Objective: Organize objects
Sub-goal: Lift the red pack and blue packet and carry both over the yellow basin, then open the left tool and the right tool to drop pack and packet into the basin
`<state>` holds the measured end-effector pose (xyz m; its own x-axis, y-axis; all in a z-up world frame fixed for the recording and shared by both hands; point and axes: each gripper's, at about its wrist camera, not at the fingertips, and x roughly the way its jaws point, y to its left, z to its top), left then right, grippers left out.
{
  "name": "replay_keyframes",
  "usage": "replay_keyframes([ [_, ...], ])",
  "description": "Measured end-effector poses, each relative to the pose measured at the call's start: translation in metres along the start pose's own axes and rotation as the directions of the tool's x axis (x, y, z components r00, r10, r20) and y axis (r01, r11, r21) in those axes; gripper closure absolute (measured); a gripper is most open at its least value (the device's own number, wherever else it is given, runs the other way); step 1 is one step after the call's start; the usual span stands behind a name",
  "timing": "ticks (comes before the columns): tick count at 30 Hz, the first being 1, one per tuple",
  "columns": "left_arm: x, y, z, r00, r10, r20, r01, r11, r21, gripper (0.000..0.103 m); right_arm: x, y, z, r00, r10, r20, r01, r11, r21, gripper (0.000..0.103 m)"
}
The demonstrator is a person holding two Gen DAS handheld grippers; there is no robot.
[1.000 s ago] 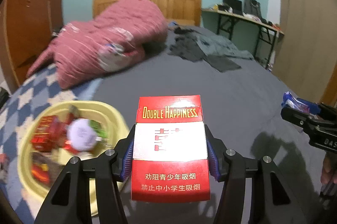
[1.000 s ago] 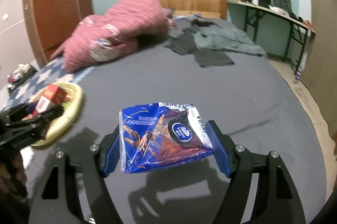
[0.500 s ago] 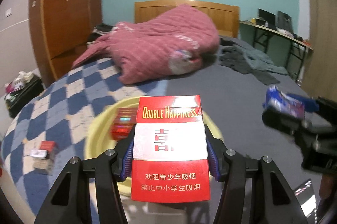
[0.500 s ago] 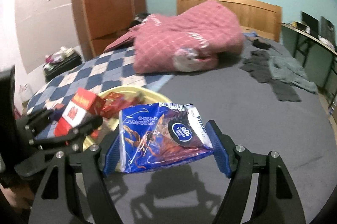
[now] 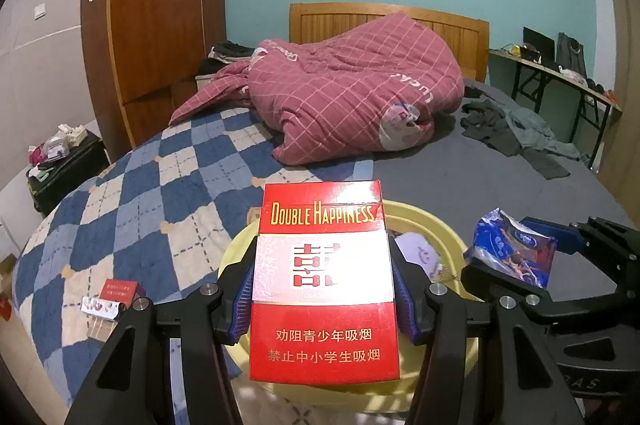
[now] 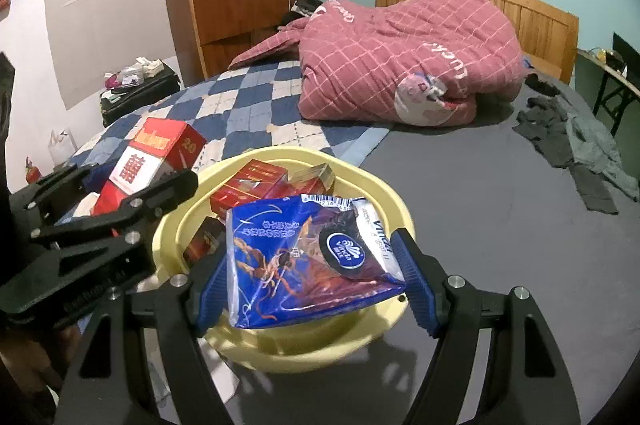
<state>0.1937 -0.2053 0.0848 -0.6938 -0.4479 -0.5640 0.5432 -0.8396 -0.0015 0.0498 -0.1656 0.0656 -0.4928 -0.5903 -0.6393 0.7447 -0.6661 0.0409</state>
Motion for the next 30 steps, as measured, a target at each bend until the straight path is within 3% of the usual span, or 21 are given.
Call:
replay_keyframes([
  [17,0.053,0.021,-0.003,1.000,0.001,-0.031,-0.003,0.999,-0.044,0.048,0.042,0.004,-0.001,0.998,-0.011,-0.057,0.009,1.000,-0.026,0.028],
  [24,0.098,0.026,-0.021,0.993,-0.004,-0.122,-0.005,0.997,-0.079,0.048,0.078,0.003,-0.021,0.991,-0.023,-0.133,0.017,0.999,-0.041,0.028],
  [30,0.125,0.025,-0.021,0.989,-0.008,-0.145,-0.003,0.997,-0.074,0.048,0.097,-0.002,-0.025,0.989,-0.032,-0.147,0.024,0.998,-0.053,0.027],
])
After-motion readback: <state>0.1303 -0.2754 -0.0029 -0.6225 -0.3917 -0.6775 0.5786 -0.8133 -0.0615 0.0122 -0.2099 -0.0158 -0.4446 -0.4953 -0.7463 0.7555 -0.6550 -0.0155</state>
